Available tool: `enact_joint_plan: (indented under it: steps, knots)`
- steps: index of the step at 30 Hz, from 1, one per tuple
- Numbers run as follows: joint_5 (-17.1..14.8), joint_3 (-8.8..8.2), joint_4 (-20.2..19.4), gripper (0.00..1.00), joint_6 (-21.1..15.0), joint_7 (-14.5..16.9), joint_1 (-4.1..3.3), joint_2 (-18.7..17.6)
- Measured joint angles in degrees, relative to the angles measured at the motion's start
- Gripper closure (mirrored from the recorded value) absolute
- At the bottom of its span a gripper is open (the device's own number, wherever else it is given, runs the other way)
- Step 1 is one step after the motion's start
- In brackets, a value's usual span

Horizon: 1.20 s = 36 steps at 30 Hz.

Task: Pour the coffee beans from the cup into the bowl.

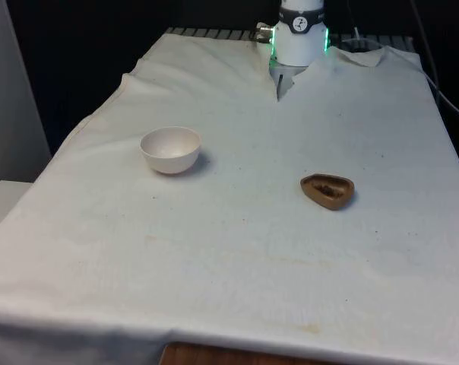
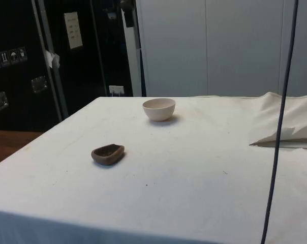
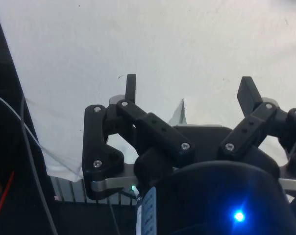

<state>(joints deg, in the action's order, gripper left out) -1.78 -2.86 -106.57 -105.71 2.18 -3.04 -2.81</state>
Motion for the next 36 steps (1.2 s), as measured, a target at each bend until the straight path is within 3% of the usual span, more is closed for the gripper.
enact_joint_plan:
  steps: [19, 36]
  knots:
    - [0.57, 2.81, -3.72, 0.00, -6.82, -3.38, -0.06, -1.38]
    - [1.32, 6.70, -3.78, 0.00, -12.20, -9.00, -0.11, -6.53]
